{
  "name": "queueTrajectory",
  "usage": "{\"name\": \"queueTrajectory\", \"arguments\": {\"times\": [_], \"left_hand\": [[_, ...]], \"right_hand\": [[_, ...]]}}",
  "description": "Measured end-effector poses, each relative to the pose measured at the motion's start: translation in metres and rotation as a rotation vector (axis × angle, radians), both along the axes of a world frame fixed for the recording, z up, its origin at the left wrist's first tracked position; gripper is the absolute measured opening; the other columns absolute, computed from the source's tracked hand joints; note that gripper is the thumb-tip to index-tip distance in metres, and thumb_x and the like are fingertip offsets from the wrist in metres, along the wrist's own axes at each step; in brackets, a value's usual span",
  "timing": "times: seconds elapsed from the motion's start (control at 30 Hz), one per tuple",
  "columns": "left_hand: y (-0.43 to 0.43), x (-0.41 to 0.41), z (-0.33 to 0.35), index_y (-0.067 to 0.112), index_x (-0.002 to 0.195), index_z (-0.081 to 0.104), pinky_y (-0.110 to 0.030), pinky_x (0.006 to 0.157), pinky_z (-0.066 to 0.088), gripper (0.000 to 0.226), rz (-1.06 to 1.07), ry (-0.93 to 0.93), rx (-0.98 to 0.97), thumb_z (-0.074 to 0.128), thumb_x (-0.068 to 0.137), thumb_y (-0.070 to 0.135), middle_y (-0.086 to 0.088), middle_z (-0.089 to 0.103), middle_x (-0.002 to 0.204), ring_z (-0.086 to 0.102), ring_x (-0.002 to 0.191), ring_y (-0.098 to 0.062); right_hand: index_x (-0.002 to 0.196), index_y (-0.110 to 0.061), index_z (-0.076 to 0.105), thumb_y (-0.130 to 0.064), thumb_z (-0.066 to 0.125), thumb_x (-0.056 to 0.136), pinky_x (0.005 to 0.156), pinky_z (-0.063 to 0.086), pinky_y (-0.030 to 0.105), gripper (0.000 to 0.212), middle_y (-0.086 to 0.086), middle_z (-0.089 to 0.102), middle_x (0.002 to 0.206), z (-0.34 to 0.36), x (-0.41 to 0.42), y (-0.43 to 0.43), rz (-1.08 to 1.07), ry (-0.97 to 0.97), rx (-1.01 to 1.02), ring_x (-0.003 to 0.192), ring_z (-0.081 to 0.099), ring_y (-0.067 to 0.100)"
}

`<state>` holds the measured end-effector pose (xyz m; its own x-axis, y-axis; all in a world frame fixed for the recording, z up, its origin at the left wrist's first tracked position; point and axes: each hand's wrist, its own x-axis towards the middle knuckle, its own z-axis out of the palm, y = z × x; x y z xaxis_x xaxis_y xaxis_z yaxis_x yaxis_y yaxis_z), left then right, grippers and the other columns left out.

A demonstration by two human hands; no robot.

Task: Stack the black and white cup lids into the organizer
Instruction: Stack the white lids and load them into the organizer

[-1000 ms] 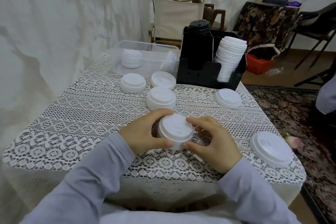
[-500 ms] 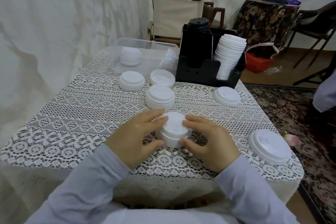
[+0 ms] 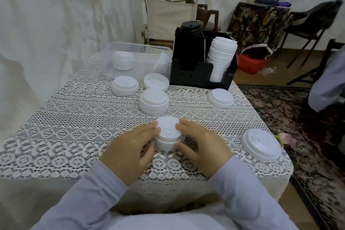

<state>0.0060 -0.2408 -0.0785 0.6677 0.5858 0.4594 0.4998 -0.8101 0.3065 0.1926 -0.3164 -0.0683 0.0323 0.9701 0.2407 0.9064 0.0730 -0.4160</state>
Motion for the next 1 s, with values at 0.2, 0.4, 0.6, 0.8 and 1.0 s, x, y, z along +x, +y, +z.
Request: {"name": "queueTrajectory", "arguments": {"times": [0.2, 0.4, 0.6, 0.8, 1.0], "left_hand": [[-0.002, -0.001, -0.005, 0.003, 0.111, 0.066, -0.032, 0.084, 0.048, 0.045, -0.008, -0.007, 0.034, 0.042, 0.082, 0.027, -0.012, 0.065, 0.117, 0.067, 0.099, -0.024], [0.0, 0.001, -0.008, 0.002, 0.111, 0.066, -0.037, 0.088, 0.046, 0.045, -0.022, -0.037, 0.058, 0.042, 0.082, 0.027, -0.012, 0.064, 0.118, 0.065, 0.101, -0.024], [0.002, -0.001, -0.01, 0.004, 0.113, 0.065, -0.036, 0.091, 0.045, 0.045, -0.029, -0.044, 0.047, 0.043, 0.083, 0.028, -0.009, 0.063, 0.121, 0.063, 0.105, -0.02], [0.002, -0.002, -0.011, 0.005, 0.115, 0.064, -0.039, 0.095, 0.042, 0.045, -0.029, -0.046, 0.021, 0.043, 0.083, 0.029, -0.008, 0.062, 0.122, 0.061, 0.108, -0.019], [0.001, -0.001, -0.009, 0.007, 0.117, 0.064, -0.036, 0.098, 0.039, 0.045, -0.04, -0.077, -0.018, 0.044, 0.083, 0.029, -0.007, 0.061, 0.124, 0.058, 0.11, -0.014]], "right_hand": [[0.142, -0.032, 0.037, -0.043, 0.064, 0.084, 0.109, 0.015, 0.02, 0.064, -0.008, 0.038, 0.146, 0.012, 0.052, -0.039, -0.28, -0.001, 0.131, 0.137, 0.028, 0.012], [0.148, -0.026, 0.022, -0.046, 0.071, 0.077, 0.109, 0.025, 0.033, 0.089, 0.0, 0.033, 0.15, 0.012, 0.109, -0.073, -0.561, -0.01, -0.189, 0.137, 0.027, 0.022], [0.142, -0.028, 0.034, -0.043, 0.078, 0.068, 0.096, 0.038, 0.033, 0.087, 0.005, 0.05, 0.136, 0.002, 0.112, -0.07, -0.595, 0.066, -0.171, 0.121, 0.047, 0.026], [0.133, -0.036, 0.039, -0.03, 0.082, 0.064, 0.102, 0.037, 0.031, 0.081, -0.01, 0.048, 0.128, 0.014, 0.081, -0.049, -0.278, 0.222, -0.069, 0.12, 0.044, 0.013], [0.126, -0.046, 0.036, -0.019, 0.077, 0.064, 0.081, 0.043, 0.005, 0.08, -0.024, 0.045, 0.122, 0.034, 0.044, -0.021, -0.004, 0.353, -0.027, 0.109, 0.048, -0.006]]}}
